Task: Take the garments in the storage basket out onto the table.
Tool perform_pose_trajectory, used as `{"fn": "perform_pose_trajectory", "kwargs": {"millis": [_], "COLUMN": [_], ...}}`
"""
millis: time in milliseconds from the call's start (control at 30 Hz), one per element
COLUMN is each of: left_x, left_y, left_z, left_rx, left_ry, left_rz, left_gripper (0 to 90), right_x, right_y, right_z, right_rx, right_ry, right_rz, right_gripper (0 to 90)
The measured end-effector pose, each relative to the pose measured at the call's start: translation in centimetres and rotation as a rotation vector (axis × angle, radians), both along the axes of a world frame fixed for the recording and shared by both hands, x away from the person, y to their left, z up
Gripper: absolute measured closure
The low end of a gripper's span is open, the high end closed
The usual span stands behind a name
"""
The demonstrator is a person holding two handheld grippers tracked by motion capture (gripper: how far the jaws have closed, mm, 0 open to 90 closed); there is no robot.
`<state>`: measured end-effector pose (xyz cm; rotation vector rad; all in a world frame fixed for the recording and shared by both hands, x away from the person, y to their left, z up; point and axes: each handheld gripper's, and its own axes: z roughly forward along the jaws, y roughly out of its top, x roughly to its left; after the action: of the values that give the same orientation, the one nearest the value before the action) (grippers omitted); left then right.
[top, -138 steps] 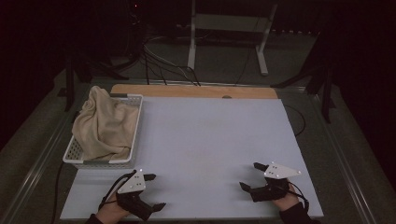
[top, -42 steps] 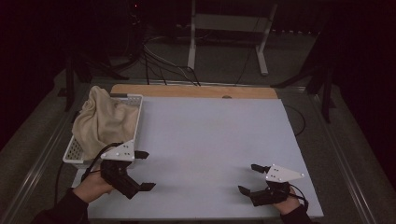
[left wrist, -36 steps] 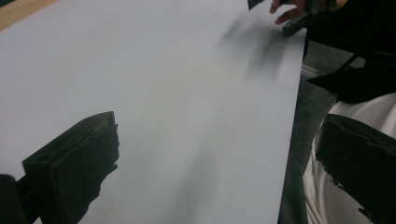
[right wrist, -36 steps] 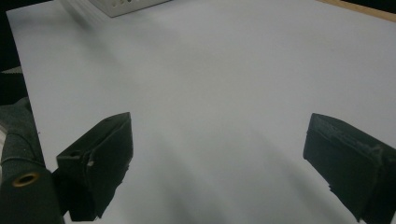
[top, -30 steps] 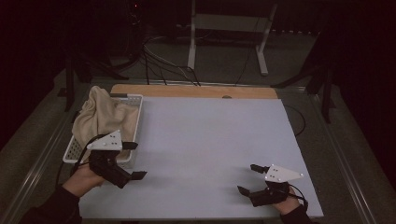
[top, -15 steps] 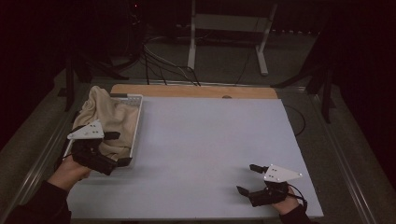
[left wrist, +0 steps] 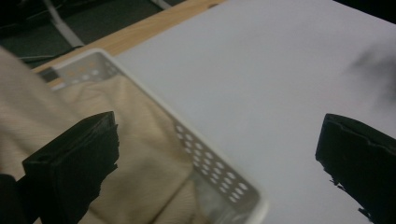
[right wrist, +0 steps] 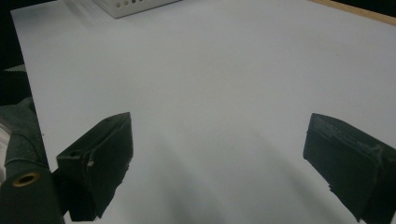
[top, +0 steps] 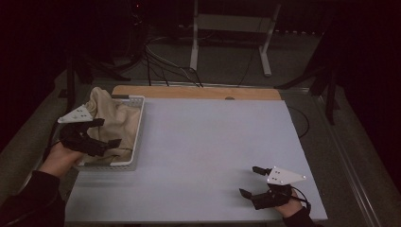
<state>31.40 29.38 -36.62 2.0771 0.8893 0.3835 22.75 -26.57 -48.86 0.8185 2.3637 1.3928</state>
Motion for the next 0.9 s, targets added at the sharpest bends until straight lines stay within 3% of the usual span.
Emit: {"fn": "perform_pose_trajectory", "kwargs": {"millis": [433,633,900], "left_x": [2.5,3.6,5.0], "left_y": [3.6,4.6,4.3], "left_z": [-0.8,-1.6,-3.3], "left_rx": [0.038,0.046,0.084], "left_ry": [-0.016,-0.012,0.023], "left_rz": [0.193,0.25,0.276], "left_gripper": [0.3,0.3,0.3], "right_x": [0.0,0.1,0.1], "right_y": [0.1,0.1,0.1], "right_z": [-0.1,-0.2,-0.3], "right_rx": [-0.006,-0.009,-0.012], "right_ry": [0.009,0.012,0.013], "right_rz": [0.005,0.012,0.012], "right_gripper": [8.6,8.6,8.6]}}
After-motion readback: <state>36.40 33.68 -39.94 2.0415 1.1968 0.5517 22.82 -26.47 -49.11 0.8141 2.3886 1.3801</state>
